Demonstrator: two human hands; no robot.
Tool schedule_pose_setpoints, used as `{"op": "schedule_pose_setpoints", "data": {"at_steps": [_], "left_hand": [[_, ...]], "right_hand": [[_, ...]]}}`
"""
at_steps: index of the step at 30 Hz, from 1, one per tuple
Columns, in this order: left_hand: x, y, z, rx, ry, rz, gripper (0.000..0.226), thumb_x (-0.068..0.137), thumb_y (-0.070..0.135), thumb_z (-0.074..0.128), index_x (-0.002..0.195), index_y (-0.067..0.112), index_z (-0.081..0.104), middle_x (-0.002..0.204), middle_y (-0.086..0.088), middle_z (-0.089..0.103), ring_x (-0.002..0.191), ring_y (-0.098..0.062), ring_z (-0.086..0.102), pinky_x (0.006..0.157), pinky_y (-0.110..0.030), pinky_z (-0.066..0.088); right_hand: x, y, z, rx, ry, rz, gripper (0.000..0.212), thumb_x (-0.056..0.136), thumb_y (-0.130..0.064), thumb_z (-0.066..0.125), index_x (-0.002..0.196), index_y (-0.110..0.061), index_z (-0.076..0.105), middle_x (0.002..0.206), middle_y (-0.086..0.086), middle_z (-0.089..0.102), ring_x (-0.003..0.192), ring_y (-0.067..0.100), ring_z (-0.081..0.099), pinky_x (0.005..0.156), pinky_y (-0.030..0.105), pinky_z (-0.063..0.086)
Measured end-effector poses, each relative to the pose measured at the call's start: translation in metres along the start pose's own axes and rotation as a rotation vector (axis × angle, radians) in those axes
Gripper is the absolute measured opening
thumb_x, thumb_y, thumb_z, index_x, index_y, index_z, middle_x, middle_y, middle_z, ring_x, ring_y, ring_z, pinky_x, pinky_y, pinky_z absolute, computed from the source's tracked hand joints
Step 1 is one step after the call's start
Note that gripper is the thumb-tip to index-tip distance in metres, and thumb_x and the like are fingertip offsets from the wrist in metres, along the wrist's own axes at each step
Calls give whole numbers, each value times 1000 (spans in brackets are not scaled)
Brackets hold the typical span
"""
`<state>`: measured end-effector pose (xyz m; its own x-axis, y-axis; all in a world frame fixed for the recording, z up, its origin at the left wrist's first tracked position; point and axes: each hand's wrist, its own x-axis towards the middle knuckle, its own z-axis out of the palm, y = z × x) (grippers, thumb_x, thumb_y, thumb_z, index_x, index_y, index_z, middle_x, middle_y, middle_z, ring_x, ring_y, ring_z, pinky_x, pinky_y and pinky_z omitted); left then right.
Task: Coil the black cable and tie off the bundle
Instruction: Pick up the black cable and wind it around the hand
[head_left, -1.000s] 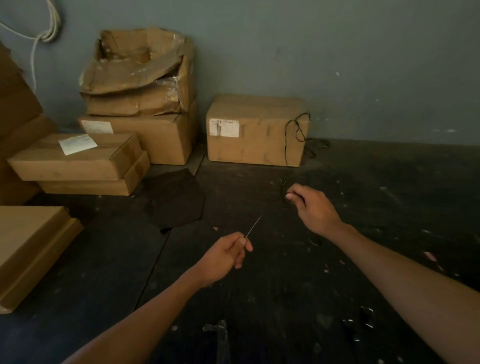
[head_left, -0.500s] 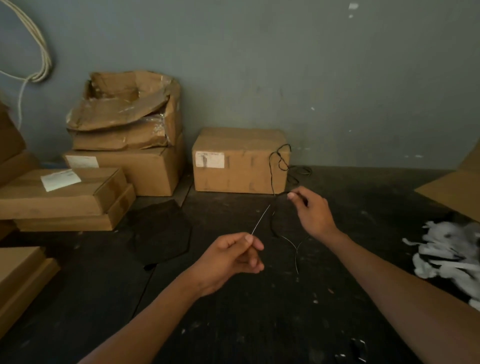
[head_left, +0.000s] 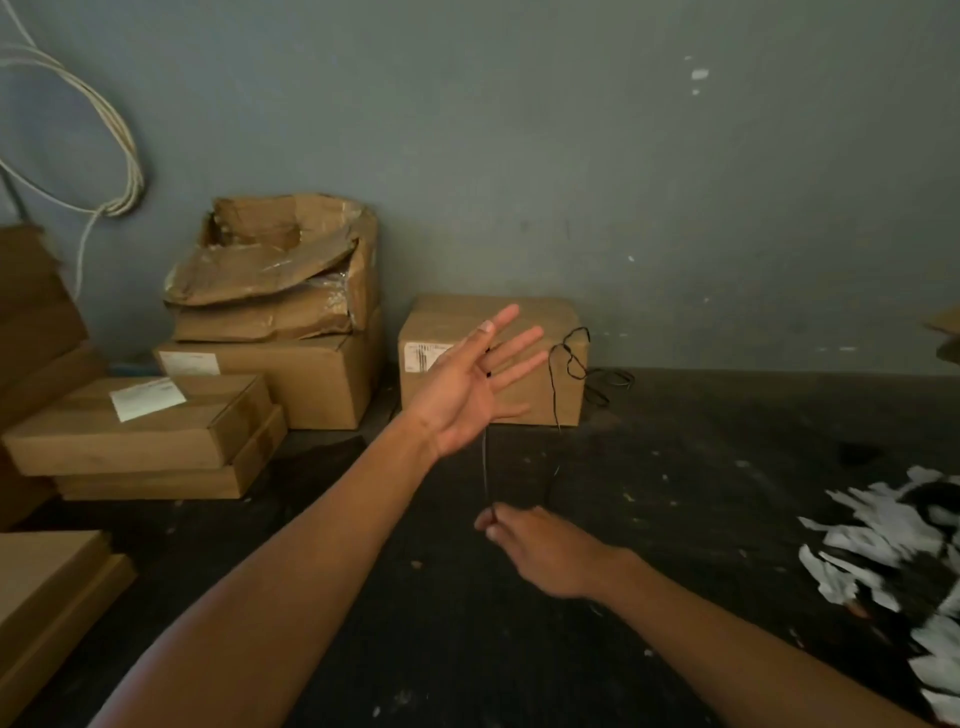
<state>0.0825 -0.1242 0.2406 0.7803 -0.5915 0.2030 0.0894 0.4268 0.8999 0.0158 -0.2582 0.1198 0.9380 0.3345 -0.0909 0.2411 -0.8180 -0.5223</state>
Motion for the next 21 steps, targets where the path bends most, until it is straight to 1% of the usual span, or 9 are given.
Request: {"op": "schedule_pose_setpoints", "data": {"at_steps": [3,6,7,10,13,15,17,19,21], "left_hand": [[10,1,-17,132,39,-48,32,103,37,37,128,36,57,139,1,59,132,-22,51,111,-73,8],[8,-6,-40,242,73,-134,31,101,38,41,124,38,62,137,4,61,133,-21,49,111,-73,1],[6,-9,-47,284,78,-162,31,100,40,42,123,39,63,136,5,61,133,-21,49,111,-73,0],[-5,-21,-63,392,71,-225,33,99,42,43,126,39,61,137,7,61,134,-20,47,111,-72,-2],[-16,-30,-68,433,3,-278,34,98,41,44,128,38,61,138,7,60,136,-20,45,113,-70,1],[-19,-35,-67,459,-49,-290,36,99,39,46,131,32,60,139,6,59,136,-19,45,117,-65,6],[-21,-38,-62,455,-84,-276,36,101,27,44,134,21,58,140,0,58,134,-16,49,118,-49,27],[-25,-39,-52,416,-108,-271,36,102,17,40,135,13,54,138,-7,58,127,-15,56,97,-25,50],[-29,-40,-42,368,-124,-287,37,102,15,38,137,8,51,136,-8,60,122,-14,60,80,-13,54]], "right_hand": [[-7,-14,1,-57,-104,-26,28,105,-38,34,124,-32,52,91,-6,59,80,8,59,74,30,49],[-17,-21,-15,-123,-141,-68,29,105,-37,33,123,-29,54,102,-2,61,92,12,59,85,35,49],[-20,-23,-23,-152,-138,-84,29,105,-37,33,122,-28,54,104,-1,61,95,12,58,87,35,48],[-24,-29,-49,-198,-58,-119,28,104,-37,36,115,-26,59,95,-6,61,87,9,59,82,35,49],[-21,-29,-77,-225,15,-117,25,102,-39,40,108,-28,62,100,-3,67,92,12,64,87,41,53],[-20,-29,-97,-245,65,-115,23,101,-38,44,105,-28,63,93,-3,66,85,12,63,81,39,53],[-20,-30,-118,-283,135,-117,22,102,-34,46,106,-24,66,81,-10,61,73,7,56,71,32,47],[-19,-31,-138,-353,214,-127,22,102,-32,47,106,-23,67,86,-14,61,81,8,57,75,31,44],[-19,-30,-152,-373,261,-146,22,101,-30,49,105,-24,69,99,-10,69,95,10,61,83,33,48]]}}
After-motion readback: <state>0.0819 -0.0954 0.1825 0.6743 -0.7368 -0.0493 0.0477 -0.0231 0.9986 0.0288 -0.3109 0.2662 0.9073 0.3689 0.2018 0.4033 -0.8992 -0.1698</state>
